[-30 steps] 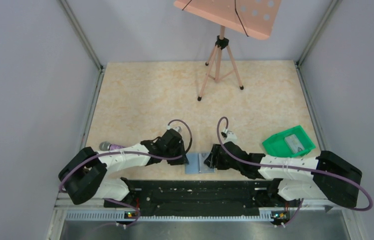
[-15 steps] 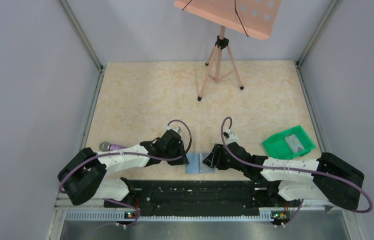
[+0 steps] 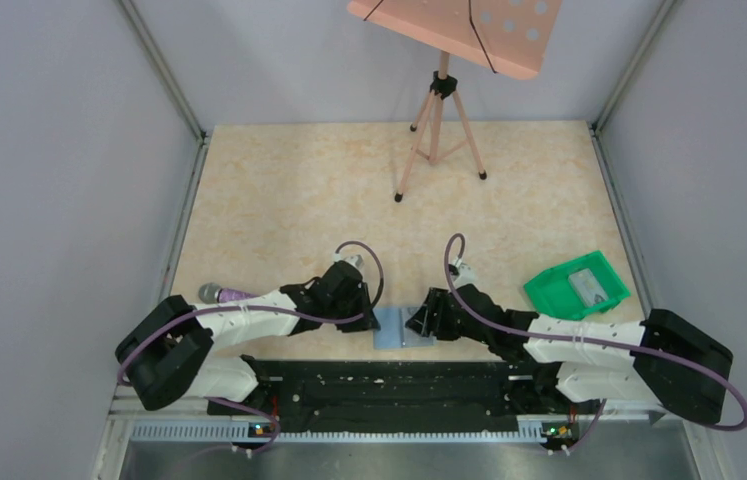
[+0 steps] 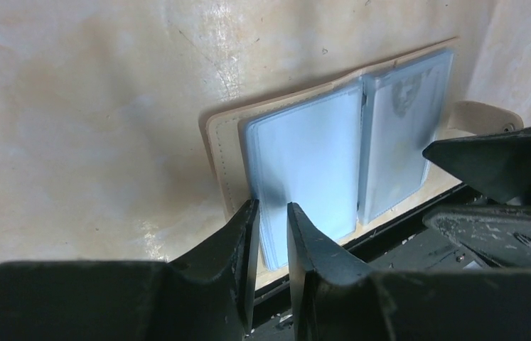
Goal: Take the credit cards out of the card holder
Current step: Open the card holder at the center of the board.
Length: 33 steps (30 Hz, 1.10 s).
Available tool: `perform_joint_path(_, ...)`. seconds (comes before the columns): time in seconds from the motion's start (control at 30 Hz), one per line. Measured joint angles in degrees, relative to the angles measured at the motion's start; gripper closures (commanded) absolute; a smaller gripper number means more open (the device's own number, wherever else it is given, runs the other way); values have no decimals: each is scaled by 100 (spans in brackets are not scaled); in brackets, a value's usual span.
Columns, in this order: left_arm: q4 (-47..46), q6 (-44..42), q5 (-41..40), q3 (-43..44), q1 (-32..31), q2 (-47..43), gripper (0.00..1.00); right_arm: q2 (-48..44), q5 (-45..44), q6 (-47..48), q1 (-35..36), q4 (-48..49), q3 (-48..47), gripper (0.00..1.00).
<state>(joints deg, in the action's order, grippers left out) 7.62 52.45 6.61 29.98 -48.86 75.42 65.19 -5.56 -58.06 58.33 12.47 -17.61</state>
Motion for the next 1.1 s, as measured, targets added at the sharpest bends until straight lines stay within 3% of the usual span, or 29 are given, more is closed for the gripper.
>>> perform_joint_path(0.4, 166, 98, 179, 197, -31, -551, 74, -461, -262, 142, 0, -925, -76, 50)
perform_joint_path(0.83, -737, 146, 466, -90, -101, 293, 77, -315, -369, 142, 0, -881, -164, 50)
perform_joint_path(1.1, -1075, 190, 542, -216, -101, 339, 78, 4, -280, 138, 0, -723, -164, 50)
